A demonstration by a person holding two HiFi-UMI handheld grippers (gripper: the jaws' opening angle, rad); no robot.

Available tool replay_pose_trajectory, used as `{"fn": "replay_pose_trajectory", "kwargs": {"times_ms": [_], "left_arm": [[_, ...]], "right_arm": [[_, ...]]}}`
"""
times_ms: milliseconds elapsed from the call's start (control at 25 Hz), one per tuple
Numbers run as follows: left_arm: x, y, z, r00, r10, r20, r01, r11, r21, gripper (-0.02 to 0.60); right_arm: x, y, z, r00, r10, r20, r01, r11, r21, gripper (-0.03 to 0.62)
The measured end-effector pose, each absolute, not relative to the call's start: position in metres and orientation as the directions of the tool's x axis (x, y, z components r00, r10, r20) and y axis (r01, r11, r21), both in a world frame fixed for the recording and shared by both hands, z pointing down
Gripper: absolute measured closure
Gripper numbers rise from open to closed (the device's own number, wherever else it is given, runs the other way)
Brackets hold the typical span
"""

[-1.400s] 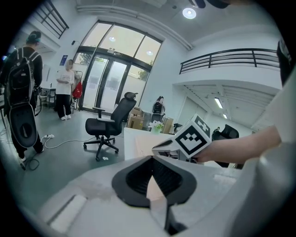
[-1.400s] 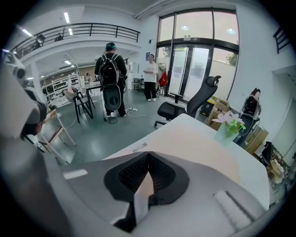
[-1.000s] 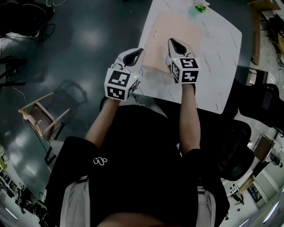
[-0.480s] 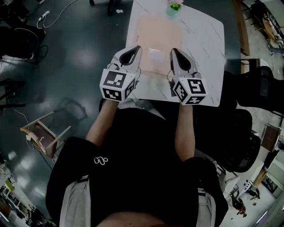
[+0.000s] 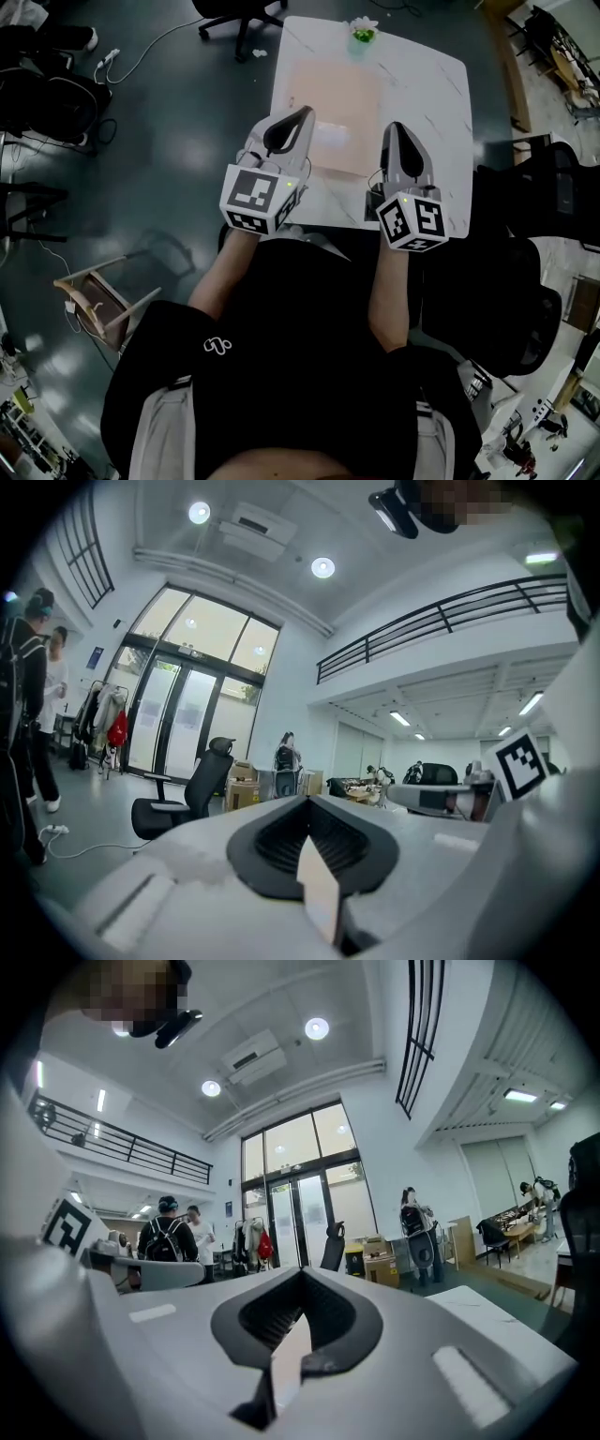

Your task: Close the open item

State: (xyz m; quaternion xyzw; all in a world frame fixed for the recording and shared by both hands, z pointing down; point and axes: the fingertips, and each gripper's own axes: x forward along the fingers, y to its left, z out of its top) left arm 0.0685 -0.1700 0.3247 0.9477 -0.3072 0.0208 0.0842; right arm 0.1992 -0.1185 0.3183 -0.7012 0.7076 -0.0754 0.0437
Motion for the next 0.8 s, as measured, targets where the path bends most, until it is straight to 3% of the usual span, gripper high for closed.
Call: {"fn": "replay_pose_trajectory", "kwargs": {"times_ms": [200, 800], "left_arm": [[0.07, -0.169, 0.311, 0.804, -0.593, 0.039, -0.593, -0.794, 0.135, 0.581], [0.071, -0.161, 0.312, 0.799, -0.599, 0.048, -0.6, -0.79, 0.124, 0.581]], "right_arm": [[0.204, -0.114, 0.304, -0.007, -1.0, 0.013, -0.986, 0.005, -0.164, 0.592], [0.195, -0.108, 0.301, -0.057, -0.998, 0.01, -0.987, 0.055, -0.154, 0.592]]}}
